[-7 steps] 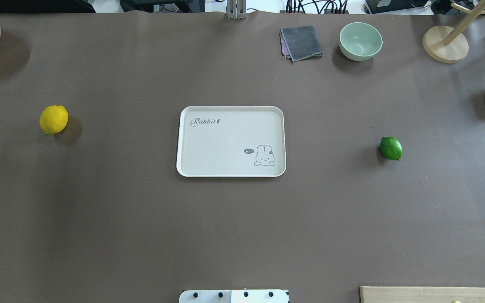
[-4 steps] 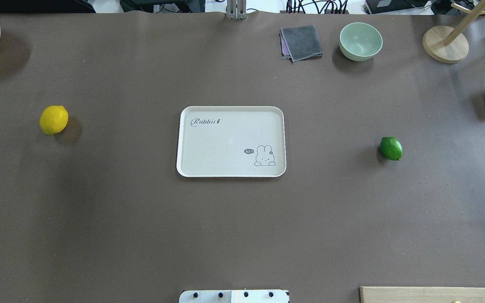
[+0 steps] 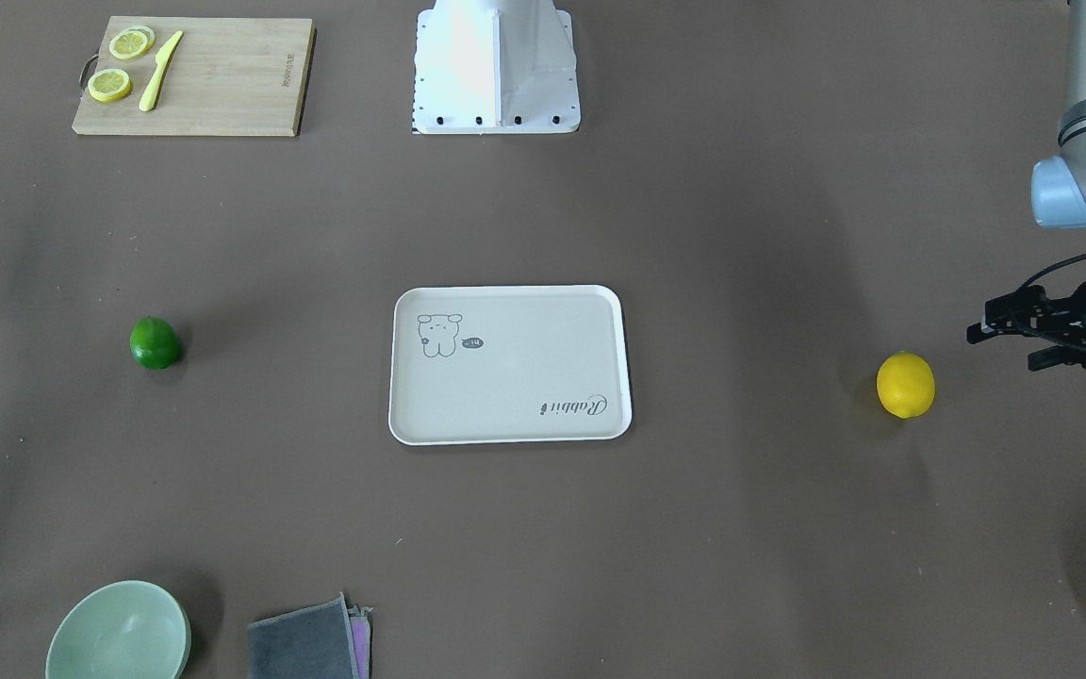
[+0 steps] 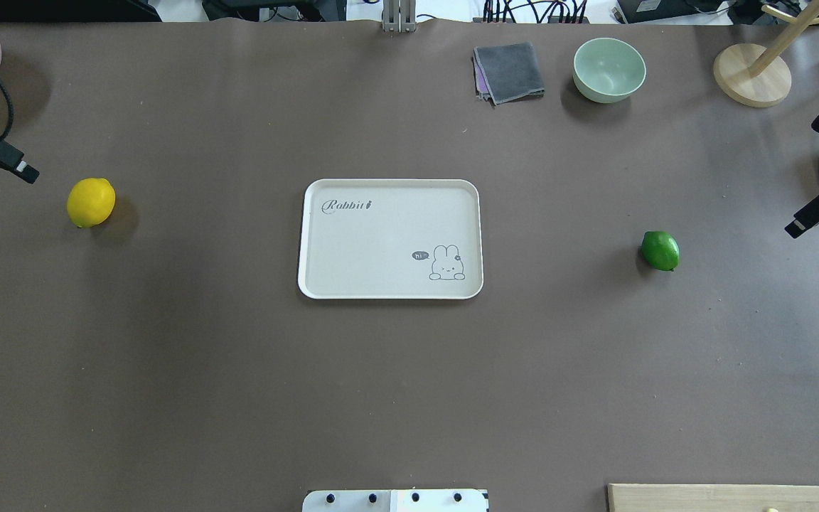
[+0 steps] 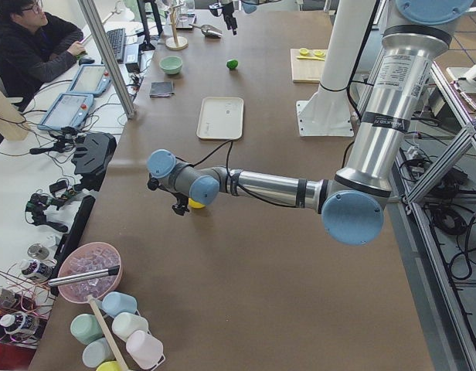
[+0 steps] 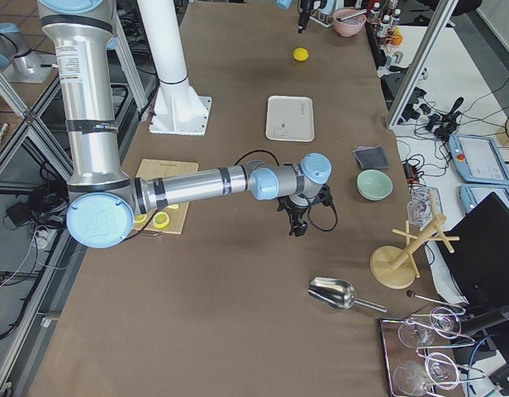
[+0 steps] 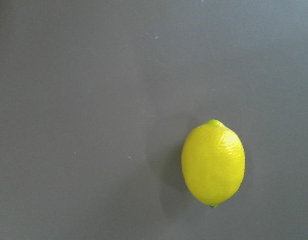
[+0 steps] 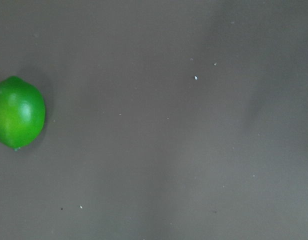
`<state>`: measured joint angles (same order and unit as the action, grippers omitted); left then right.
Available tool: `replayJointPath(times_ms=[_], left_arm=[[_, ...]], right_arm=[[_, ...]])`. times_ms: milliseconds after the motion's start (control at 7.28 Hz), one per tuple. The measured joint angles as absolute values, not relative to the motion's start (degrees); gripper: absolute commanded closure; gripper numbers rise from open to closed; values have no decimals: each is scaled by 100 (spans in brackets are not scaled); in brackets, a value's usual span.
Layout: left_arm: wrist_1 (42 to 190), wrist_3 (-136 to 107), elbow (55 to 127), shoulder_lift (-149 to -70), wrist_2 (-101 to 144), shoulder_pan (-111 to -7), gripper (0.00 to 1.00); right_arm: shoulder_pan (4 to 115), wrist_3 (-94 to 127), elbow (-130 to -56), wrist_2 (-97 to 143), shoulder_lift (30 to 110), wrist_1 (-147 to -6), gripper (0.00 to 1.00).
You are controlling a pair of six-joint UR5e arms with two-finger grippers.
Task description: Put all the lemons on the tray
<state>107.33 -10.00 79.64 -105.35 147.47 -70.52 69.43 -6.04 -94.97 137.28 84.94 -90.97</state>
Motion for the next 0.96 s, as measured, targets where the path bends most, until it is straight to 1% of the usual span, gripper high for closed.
replayJointPath(times_ms=[412, 962], left_arm=[[10960, -1005, 7434, -10794, 14742, -6634, 2], [10978, -1027, 7109, -11018, 14747, -6479, 2]], right_arm=[[6784, -562, -9488, 13787, 8442, -9097, 0], [6761, -559, -9487, 13789, 8445, -9097, 0]])
